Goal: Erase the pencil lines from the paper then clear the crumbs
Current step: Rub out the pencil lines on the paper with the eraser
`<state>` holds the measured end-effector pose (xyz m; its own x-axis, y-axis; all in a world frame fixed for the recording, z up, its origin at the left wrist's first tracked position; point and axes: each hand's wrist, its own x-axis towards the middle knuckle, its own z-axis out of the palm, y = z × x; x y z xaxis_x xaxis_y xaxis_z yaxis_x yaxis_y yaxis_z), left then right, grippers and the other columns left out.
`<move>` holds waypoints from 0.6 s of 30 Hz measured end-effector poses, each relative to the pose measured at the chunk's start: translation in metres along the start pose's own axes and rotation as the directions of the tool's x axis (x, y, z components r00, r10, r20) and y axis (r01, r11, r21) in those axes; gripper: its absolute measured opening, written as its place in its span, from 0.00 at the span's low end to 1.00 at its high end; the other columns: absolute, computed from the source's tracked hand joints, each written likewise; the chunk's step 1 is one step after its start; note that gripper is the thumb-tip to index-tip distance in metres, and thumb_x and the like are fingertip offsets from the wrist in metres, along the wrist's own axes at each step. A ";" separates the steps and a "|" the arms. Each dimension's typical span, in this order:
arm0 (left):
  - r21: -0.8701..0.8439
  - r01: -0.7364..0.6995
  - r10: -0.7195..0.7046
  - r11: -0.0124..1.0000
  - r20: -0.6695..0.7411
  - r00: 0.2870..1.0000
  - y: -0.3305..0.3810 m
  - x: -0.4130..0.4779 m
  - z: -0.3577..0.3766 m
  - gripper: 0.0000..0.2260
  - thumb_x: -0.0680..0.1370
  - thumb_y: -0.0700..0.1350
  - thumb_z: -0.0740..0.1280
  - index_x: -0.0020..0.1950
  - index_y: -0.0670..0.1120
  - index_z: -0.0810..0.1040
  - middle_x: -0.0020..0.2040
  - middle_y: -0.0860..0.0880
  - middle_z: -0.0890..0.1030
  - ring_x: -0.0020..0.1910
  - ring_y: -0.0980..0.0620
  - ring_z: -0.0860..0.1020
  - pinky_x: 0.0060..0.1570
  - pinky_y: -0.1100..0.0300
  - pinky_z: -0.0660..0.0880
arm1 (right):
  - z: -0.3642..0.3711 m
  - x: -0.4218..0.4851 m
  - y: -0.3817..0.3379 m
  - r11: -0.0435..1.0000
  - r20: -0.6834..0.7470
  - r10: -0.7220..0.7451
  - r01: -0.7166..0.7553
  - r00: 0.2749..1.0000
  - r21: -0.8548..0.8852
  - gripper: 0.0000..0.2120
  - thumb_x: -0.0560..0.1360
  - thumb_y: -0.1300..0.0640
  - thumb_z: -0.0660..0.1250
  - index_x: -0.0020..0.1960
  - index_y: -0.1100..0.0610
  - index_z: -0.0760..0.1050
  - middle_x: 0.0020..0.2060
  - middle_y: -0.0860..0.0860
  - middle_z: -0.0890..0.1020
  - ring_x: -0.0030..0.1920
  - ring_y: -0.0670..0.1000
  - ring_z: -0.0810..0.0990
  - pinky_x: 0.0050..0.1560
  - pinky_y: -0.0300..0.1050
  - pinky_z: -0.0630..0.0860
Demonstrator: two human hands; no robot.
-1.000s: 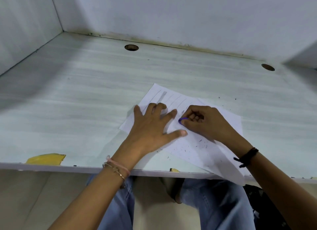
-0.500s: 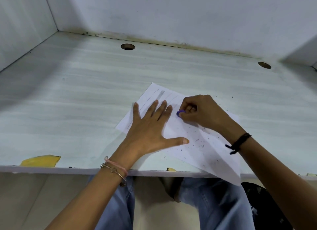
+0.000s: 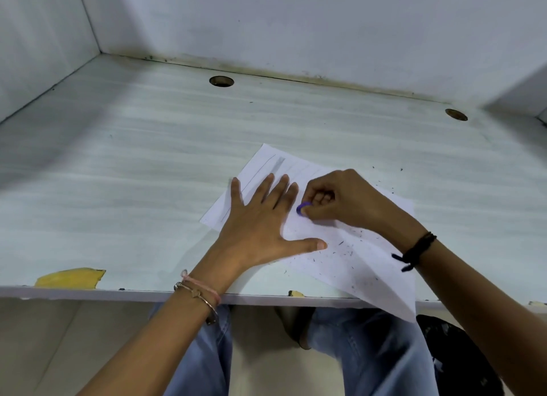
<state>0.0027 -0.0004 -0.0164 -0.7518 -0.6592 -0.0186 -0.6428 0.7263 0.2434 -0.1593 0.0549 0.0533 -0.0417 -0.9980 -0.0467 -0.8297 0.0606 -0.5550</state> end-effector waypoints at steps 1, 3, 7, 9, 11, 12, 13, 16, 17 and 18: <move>-0.004 0.003 -0.003 1.000 0.001 1.000 0.000 0.000 0.000 0.50 0.64 0.81 0.44 0.80 0.55 0.39 0.80 0.56 0.37 0.77 0.55 0.34 0.69 0.32 0.32 | -0.001 0.002 0.001 1.000 -0.060 0.015 -0.016 0.998 -0.005 0.05 0.69 0.58 0.74 0.37 0.58 0.81 0.24 0.45 0.75 0.26 0.42 0.70 0.32 0.34 0.68; -0.004 0.000 0.000 1.000 0.004 1.000 0.001 0.000 -0.001 0.51 0.65 0.81 0.45 0.80 0.55 0.39 0.80 0.56 0.37 0.77 0.55 0.34 0.69 0.32 0.32 | 0.003 0.001 -0.005 1.000 -0.051 0.004 -0.005 0.999 -0.016 0.04 0.69 0.60 0.74 0.37 0.58 0.80 0.24 0.45 0.75 0.26 0.42 0.71 0.32 0.35 0.68; 0.002 -0.012 0.012 1.000 0.002 1.000 0.000 -0.001 -0.002 0.51 0.64 0.81 0.45 0.80 0.54 0.40 0.80 0.55 0.38 0.77 0.55 0.34 0.69 0.32 0.33 | 0.006 -0.006 -0.014 1.000 0.157 -0.026 0.028 0.987 -0.010 0.03 0.69 0.57 0.75 0.38 0.56 0.82 0.27 0.46 0.79 0.28 0.41 0.74 0.35 0.35 0.71; -0.010 -0.007 0.007 1.000 -0.007 1.000 0.000 -0.001 -0.002 0.50 0.66 0.81 0.46 0.80 0.55 0.40 0.80 0.55 0.38 0.77 0.55 0.34 0.69 0.32 0.32 | -0.005 0.005 -0.002 0.999 0.015 0.018 -0.017 1.000 -0.043 0.05 0.69 0.57 0.75 0.38 0.57 0.82 0.27 0.49 0.79 0.27 0.42 0.72 0.34 0.37 0.70; -0.022 -0.004 0.004 1.000 -0.004 1.000 0.000 -0.001 -0.001 0.50 0.66 0.81 0.47 0.80 0.55 0.40 0.80 0.56 0.38 0.77 0.55 0.34 0.69 0.32 0.32 | -0.006 0.009 0.000 0.997 -0.071 0.035 -0.040 0.997 -0.069 0.05 0.69 0.59 0.74 0.37 0.59 0.81 0.26 0.49 0.78 0.26 0.43 0.70 0.32 0.35 0.68; -0.020 -0.007 0.007 1.000 -0.002 1.000 0.000 -0.001 -0.001 0.50 0.66 0.81 0.46 0.80 0.55 0.39 0.80 0.56 0.37 0.77 0.55 0.34 0.69 0.32 0.32 | -0.003 0.007 -0.003 0.998 -0.048 0.015 -0.018 0.999 -0.063 0.04 0.69 0.60 0.74 0.37 0.58 0.81 0.26 0.48 0.77 0.26 0.43 0.70 0.32 0.34 0.68; -0.011 -0.010 0.010 1.000 -0.002 1.000 0.000 0.000 -0.001 0.50 0.66 0.81 0.45 0.80 0.55 0.39 0.80 0.55 0.37 0.77 0.55 0.34 0.69 0.32 0.32 | 0.001 0.003 -0.007 0.999 0.013 -0.015 0.015 1.000 -0.049 0.03 0.69 0.61 0.74 0.37 0.58 0.81 0.25 0.48 0.77 0.26 0.42 0.71 0.32 0.34 0.68; 0.012 -0.013 0.014 1.000 -0.009 1.000 0.000 0.000 0.000 0.51 0.65 0.81 0.44 0.80 0.54 0.39 0.80 0.55 0.37 0.77 0.55 0.34 0.69 0.31 0.33 | 0.004 -0.007 -0.012 0.999 0.142 -0.029 0.032 0.989 -0.018 0.02 0.69 0.59 0.74 0.38 0.57 0.82 0.26 0.46 0.78 0.27 0.41 0.72 0.33 0.33 0.69; 0.005 -0.010 0.010 1.000 -0.007 1.000 0.000 0.000 0.000 0.50 0.66 0.81 0.45 0.80 0.54 0.39 0.80 0.55 0.37 0.77 0.55 0.34 0.69 0.31 0.33 | 0.000 -0.002 -0.005 1.000 0.086 -0.011 0.013 0.996 -0.019 0.03 0.69 0.58 0.74 0.39 0.57 0.82 0.25 0.45 0.77 0.27 0.40 0.72 0.33 0.31 0.69; -0.005 -0.006 0.006 1.000 -0.006 1.000 0.000 -0.001 0.000 0.50 0.66 0.81 0.46 0.80 0.54 0.39 0.80 0.55 0.37 0.77 0.55 0.34 0.69 0.32 0.32 | -0.004 0.003 -0.001 1.000 0.004 0.010 -0.009 1.000 -0.023 0.04 0.69 0.58 0.74 0.39 0.58 0.82 0.25 0.44 0.77 0.26 0.40 0.72 0.33 0.31 0.68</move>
<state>0.0034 0.0000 -0.0161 -0.7545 -0.6562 -0.0112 -0.6378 0.7291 0.2482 -0.1613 0.0521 0.0572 -0.0474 -0.9973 -0.0554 -0.8417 0.0697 -0.5355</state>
